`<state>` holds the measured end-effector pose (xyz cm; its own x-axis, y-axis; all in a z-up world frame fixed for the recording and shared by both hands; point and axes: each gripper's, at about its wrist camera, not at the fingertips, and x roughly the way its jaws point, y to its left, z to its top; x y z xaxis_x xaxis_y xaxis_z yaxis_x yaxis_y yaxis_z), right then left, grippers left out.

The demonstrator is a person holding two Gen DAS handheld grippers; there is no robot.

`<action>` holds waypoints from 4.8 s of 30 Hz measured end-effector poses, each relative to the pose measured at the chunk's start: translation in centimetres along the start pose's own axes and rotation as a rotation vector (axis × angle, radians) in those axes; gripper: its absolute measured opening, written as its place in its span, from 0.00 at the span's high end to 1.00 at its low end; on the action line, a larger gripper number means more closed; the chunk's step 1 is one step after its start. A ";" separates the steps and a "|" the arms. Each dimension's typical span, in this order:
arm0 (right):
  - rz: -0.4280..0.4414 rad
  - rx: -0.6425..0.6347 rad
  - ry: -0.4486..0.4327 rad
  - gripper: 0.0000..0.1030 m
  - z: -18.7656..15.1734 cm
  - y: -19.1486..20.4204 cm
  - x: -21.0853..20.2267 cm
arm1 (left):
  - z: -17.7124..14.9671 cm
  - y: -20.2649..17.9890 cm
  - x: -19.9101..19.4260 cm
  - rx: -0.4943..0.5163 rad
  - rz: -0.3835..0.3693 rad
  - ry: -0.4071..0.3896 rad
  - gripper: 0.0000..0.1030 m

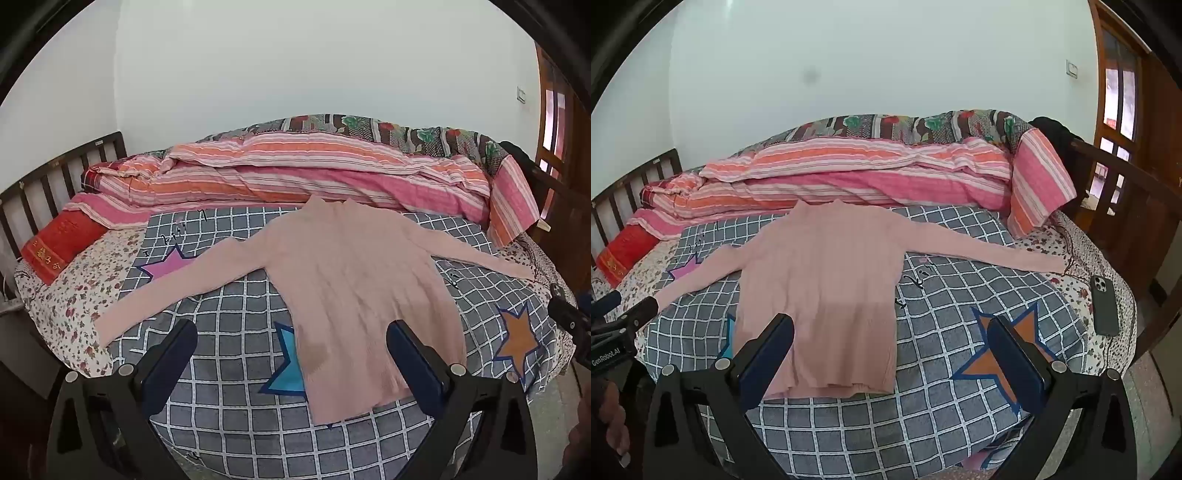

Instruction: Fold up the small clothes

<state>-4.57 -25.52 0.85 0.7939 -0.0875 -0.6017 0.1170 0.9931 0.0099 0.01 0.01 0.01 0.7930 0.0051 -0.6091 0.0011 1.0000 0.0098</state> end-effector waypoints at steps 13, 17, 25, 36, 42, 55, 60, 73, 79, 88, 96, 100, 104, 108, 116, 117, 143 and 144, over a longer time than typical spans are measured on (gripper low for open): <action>0.000 0.004 0.006 0.01 0.0 0.4 -0.4 | 0.3 -0.4 -0.7 -0.012 0.005 -0.017 0.00; -0.003 0.003 0.004 0.01 0.0 0.4 -0.5 | 0.1 0.4 -0.7 -0.016 0.002 -0.023 0.00; -0.001 0.013 0.008 0.01 0.1 0.3 -0.7 | 0.2 0.3 -0.7 -0.017 -0.001 -0.025 0.00; 0.003 0.013 -0.003 0.01 0.2 0.3 -1.1 | 0.6 0.3 -1.5 -0.018 0.002 -0.035 0.00; 0.004 0.016 -0.006 0.01 0.2 0.3 -1.2 | 0.5 0.4 -1.5 -0.021 0.004 -0.036 0.00; 0.002 0.021 -0.004 0.01 0.1 0.0 -1.3 | 0.2 0.7 -1.5 -0.022 0.004 -0.032 0.00; 0.001 0.023 -0.006 0.01 0.0 -0.1 -1.3 | 0.1 0.7 -1.5 -0.023 0.003 -0.032 0.00; 0.001 0.033 -0.003 0.01 -0.1 -0.5 -1.1 | 0.2 0.7 -1.5 -0.025 0.004 -0.033 0.00; 0.001 0.036 -0.005 0.01 -0.1 -0.5 -1.1 | 0.2 0.6 -1.5 -0.023 0.005 -0.032 0.00; 0.002 0.033 -0.009 0.01 -0.1 -0.4 -1.2 | 0.1 0.6 -1.6 -0.018 0.005 -0.037 0.00; 0.006 0.033 -0.009 0.01 -0.1 -0.3 -1.4 | 0.1 0.4 -1.7 -0.018 0.005 -0.041 0.00; 0.007 0.033 -0.010 0.01 -0.1 -0.2 -1.4 | 0.0 0.4 -1.7 -0.020 0.009 -0.041 0.00; 0.008 0.034 -0.009 0.01 -0.1 -0.3 -1.4 | 0.3 1.0 -1.3 -0.025 0.023 -0.032 0.00; 0.014 0.030 -0.004 0.01 0.0 0.4 -1.1 | 0.2 1.5 -0.8 -0.033 0.026 -0.023 0.00; 0.021 0.014 0.012 0.01 -0.2 1.5 0.6 | -0.1 2.6 1.0 -0.051 0.031 -0.001 0.00; 0.022 0.012 0.015 0.01 -0.3 1.5 0.8 | -0.1 2.7 1.3 -0.052 0.032 0.003 0.00; 0.045 0.004 0.112 0.04 -2.8 4.7 12.5 | -5.3 14.5 15.9 -0.299 0.054 0.201 0.01; 0.052 0.004 0.117 0.05 -2.8 4.8 12.8 | -5.5 15.6 16.4 -0.333 0.056 0.207 0.01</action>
<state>4.44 -21.64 -9.05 0.7236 -0.0255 -0.6897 0.0794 0.9958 0.0465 9.68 15.72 -14.21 0.6470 0.0271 -0.7620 -0.2630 0.9460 -0.1896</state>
